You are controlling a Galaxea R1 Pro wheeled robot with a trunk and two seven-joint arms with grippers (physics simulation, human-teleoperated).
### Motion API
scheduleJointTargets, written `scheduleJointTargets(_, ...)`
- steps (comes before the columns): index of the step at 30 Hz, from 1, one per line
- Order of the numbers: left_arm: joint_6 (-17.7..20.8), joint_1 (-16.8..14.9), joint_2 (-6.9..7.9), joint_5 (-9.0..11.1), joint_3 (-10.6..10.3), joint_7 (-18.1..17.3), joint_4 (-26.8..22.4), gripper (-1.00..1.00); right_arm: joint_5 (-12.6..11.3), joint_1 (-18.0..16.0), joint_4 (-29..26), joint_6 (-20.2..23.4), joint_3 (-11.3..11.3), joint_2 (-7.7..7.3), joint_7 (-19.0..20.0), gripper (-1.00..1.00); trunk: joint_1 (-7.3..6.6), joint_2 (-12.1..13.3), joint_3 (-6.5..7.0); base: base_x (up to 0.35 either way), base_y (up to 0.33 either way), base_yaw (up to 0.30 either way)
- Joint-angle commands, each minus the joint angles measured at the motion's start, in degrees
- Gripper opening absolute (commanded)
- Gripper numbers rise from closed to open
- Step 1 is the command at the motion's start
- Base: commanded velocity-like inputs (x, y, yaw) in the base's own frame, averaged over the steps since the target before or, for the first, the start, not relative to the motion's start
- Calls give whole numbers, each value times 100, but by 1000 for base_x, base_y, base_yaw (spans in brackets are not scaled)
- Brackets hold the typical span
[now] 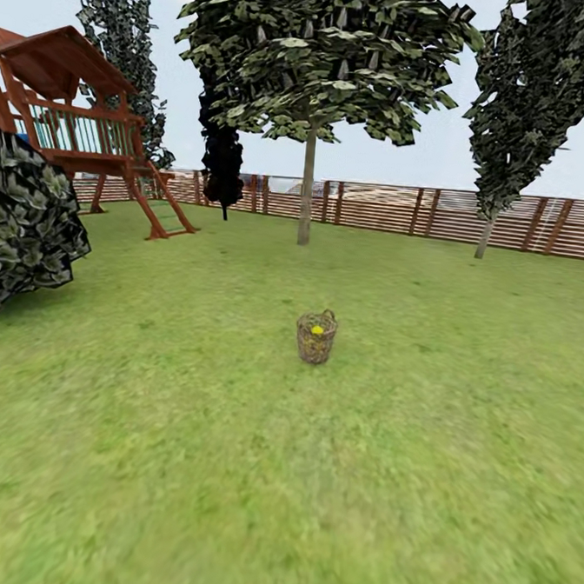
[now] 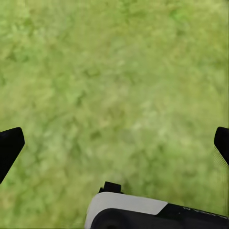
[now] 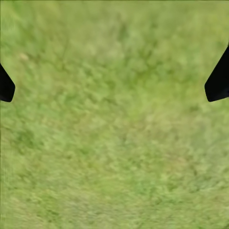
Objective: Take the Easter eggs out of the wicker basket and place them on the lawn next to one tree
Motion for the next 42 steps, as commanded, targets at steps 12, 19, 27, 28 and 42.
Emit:
scheduleJointTargets(12,-18,-3,4,-6,17,4,3,100,23,-4,3,-8,-42,-5,8,100,6,-9,-109,334,-76,67)
scheduleJointTargets(19,-18,-5,6,-5,16,4,3,100,23,-4,3,-8,-42,-8,8,100,6,-9,-169,334,-76,74)
scheduleJointTargets(27,-18,-2,7,-5,16,4,3,100,23,-4,3,-8,-42,-8,8,100,6,-9,-237,334,-76,75)
scheduleJointTargets(28,-18,-3,7,-5,17,4,3,100,23,-4,3,-8,-42,-8,8,100,6,-9,-245,334,-76,75)
scheduleJointTargets(42,-18,-3,7,-5,18,4,3,100,23,-4,2,-50,-42,-2,8,100,6,-9,-311,334,-76,42)
